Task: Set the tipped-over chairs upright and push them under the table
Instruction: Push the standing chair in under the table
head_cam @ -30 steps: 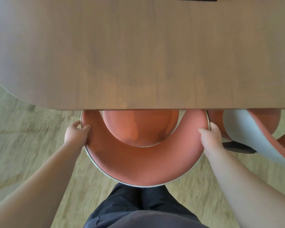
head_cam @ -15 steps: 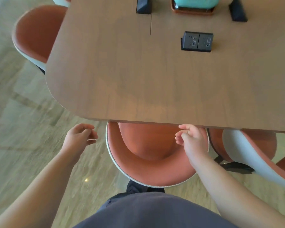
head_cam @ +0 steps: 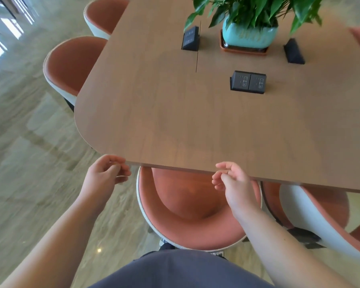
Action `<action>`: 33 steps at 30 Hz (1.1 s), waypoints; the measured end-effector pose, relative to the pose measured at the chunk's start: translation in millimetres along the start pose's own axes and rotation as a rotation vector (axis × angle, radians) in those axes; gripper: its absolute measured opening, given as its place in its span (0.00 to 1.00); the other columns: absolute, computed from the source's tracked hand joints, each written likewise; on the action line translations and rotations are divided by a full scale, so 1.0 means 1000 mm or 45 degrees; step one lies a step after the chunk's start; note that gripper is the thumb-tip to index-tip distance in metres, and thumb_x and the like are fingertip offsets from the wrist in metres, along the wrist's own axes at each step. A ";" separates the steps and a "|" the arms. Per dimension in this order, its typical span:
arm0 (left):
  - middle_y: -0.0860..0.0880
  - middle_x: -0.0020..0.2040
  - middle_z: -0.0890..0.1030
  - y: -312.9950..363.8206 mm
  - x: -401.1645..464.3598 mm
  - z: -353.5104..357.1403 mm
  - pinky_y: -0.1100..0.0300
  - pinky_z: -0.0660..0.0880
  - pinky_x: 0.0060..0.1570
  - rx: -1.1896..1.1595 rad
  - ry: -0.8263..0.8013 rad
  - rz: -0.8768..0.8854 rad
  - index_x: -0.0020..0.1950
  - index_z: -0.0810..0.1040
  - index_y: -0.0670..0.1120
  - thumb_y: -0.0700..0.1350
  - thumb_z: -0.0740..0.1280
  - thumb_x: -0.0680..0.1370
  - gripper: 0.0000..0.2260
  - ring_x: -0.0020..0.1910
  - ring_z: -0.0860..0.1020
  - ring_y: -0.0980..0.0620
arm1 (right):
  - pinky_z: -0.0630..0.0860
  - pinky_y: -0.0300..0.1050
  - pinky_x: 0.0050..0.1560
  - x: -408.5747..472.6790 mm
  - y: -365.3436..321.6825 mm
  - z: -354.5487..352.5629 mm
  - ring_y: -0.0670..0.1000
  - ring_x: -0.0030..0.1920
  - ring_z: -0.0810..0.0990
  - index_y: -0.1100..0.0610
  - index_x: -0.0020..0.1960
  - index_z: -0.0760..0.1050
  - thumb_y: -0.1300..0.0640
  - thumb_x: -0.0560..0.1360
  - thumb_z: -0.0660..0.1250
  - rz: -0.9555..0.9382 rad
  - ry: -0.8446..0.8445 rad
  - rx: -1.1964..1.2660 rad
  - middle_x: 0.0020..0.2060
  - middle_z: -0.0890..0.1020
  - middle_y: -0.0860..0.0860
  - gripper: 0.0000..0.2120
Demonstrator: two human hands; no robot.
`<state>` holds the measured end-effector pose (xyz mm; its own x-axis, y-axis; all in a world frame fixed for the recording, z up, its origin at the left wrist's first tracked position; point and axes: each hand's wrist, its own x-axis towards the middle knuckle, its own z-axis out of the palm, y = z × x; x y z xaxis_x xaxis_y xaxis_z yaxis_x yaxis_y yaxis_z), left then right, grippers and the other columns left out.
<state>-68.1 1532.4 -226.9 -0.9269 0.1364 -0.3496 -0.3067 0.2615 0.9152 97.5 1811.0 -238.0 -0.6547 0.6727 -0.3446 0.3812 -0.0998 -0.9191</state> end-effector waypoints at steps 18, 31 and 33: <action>0.51 0.36 0.86 0.047 -0.072 0.281 0.56 0.83 0.42 -0.066 -0.441 0.135 0.49 0.82 0.44 0.32 0.60 0.82 0.13 0.37 0.86 0.52 | 0.77 0.45 0.39 -0.010 0.011 -0.265 0.50 0.35 0.79 0.56 0.51 0.78 0.74 0.74 0.51 0.003 0.410 0.165 0.30 0.83 0.47 0.21; 0.50 0.38 0.87 0.072 -0.157 0.430 0.49 0.81 0.49 -0.014 -0.668 0.236 0.51 0.82 0.43 0.33 0.60 0.83 0.12 0.39 0.86 0.50 | 0.80 0.43 0.41 -0.040 0.043 -0.415 0.47 0.36 0.82 0.54 0.51 0.79 0.71 0.73 0.52 -0.009 0.626 0.246 0.33 0.84 0.46 0.21; 0.50 0.37 0.86 0.071 -0.165 0.441 0.50 0.81 0.49 -0.003 -0.665 0.227 0.51 0.81 0.42 0.33 0.60 0.83 0.11 0.38 0.86 0.50 | 0.81 0.45 0.42 -0.038 0.053 -0.427 0.48 0.36 0.82 0.53 0.51 0.80 0.71 0.73 0.52 -0.005 0.638 0.240 0.33 0.84 0.47 0.22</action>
<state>158.6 1950.2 -192.9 -0.7342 0.6344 -0.2418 -0.1560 0.1889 0.9695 421.2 2093.0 -191.7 -0.2461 0.9364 -0.2502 0.2255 -0.1958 -0.9544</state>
